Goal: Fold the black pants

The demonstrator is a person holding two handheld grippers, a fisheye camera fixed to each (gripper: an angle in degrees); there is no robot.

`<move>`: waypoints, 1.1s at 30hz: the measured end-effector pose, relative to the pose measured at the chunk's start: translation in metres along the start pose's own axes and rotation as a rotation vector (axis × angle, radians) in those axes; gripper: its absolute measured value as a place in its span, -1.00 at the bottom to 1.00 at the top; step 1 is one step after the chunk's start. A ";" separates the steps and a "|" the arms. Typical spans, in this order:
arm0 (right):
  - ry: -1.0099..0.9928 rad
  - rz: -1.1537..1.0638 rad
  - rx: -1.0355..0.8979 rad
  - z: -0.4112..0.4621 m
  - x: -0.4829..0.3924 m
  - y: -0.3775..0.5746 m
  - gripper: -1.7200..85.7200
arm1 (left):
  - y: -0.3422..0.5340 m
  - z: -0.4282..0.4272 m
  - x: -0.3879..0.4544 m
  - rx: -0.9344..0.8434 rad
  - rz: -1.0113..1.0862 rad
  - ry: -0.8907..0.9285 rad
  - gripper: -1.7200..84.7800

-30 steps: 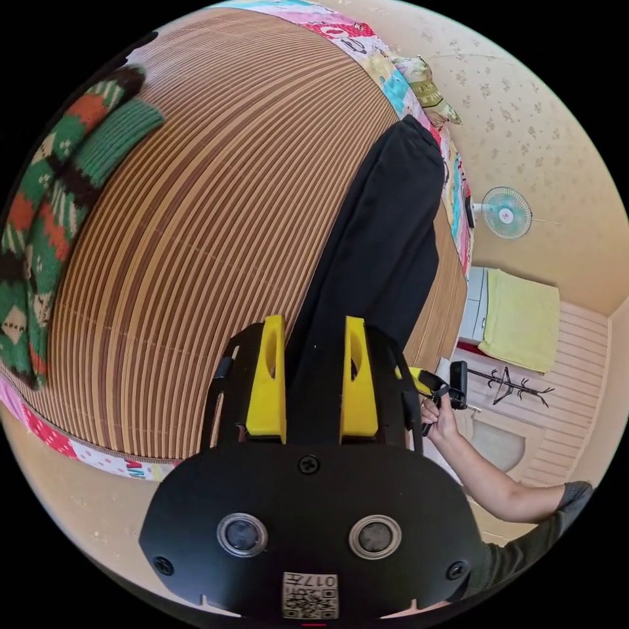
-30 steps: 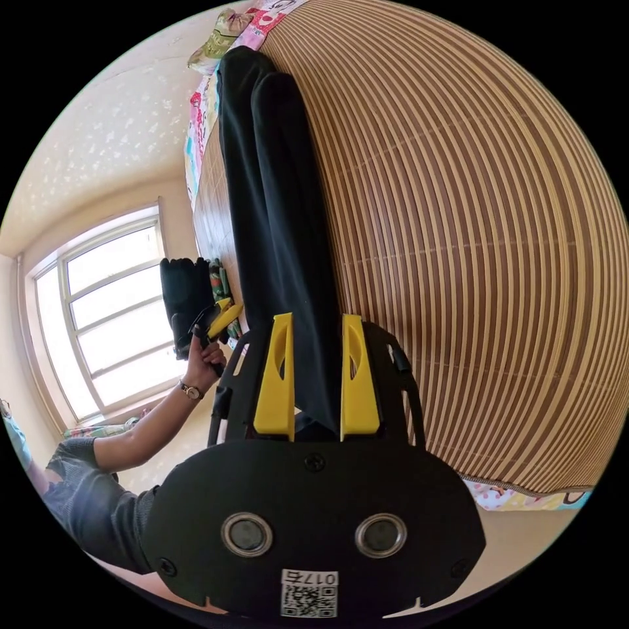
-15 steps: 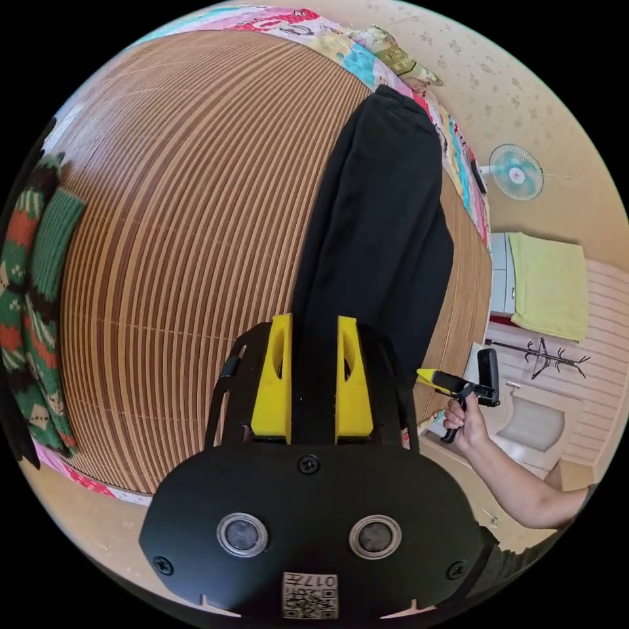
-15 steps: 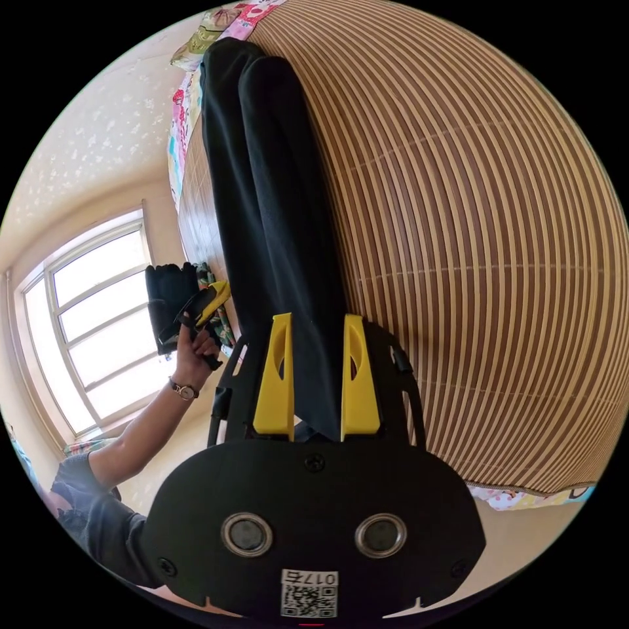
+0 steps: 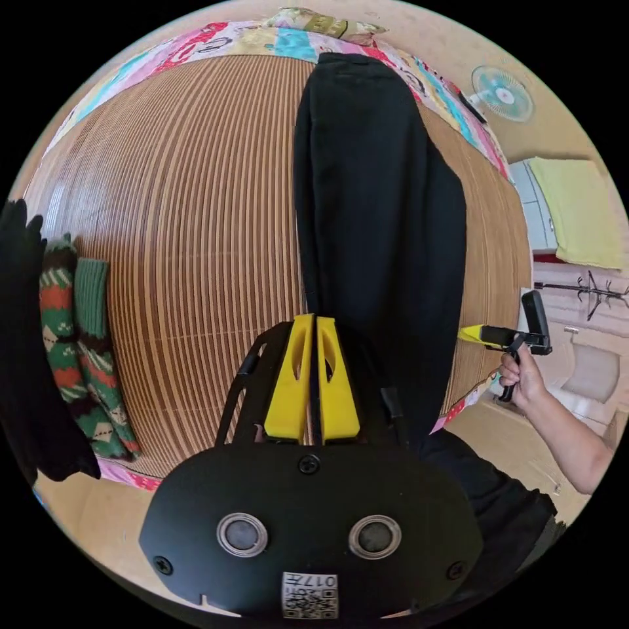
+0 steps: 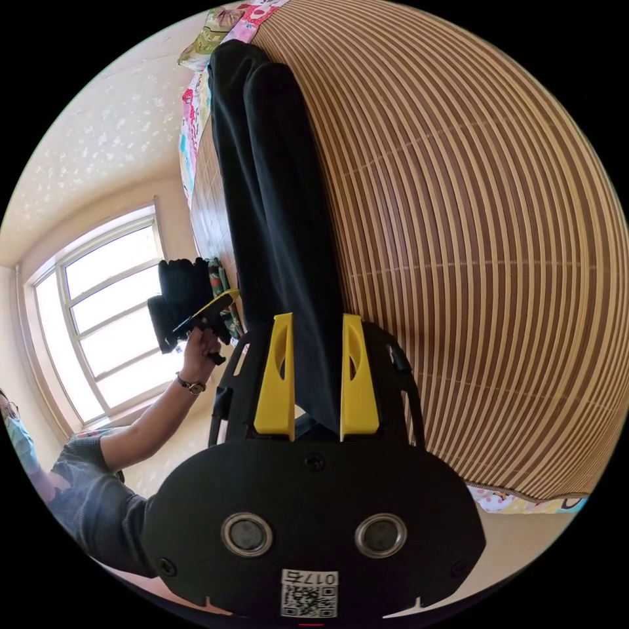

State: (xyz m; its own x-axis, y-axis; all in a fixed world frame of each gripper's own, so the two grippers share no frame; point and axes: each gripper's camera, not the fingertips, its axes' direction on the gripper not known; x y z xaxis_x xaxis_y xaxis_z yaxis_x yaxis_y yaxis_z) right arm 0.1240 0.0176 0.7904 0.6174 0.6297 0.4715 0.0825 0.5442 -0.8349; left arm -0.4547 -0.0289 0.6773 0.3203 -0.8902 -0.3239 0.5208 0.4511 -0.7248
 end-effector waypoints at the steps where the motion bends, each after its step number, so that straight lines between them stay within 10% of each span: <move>1: 0.003 0.000 -0.005 -0.001 0.002 0.000 -0.72 | 0.006 -0.001 -0.015 0.001 -0.086 -0.013 -0.98; 11: -0.033 0.014 -0.019 0.000 0.011 0.002 -0.75 | -0.007 0.007 -0.040 -0.007 -0.104 0.297 -0.79; 33: -0.046 0.003 -0.057 -0.005 0.025 -0.007 -0.79 | 0.024 0.018 -0.068 0.026 -0.298 0.282 -0.73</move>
State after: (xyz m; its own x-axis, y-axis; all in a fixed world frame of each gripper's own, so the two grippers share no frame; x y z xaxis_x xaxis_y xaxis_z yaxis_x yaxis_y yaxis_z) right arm 0.1434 0.0266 0.8067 0.5815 0.6568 0.4801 0.1259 0.5104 -0.8507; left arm -0.4498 0.0438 0.6931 -0.0751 -0.9630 -0.2588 0.5789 0.1692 -0.7977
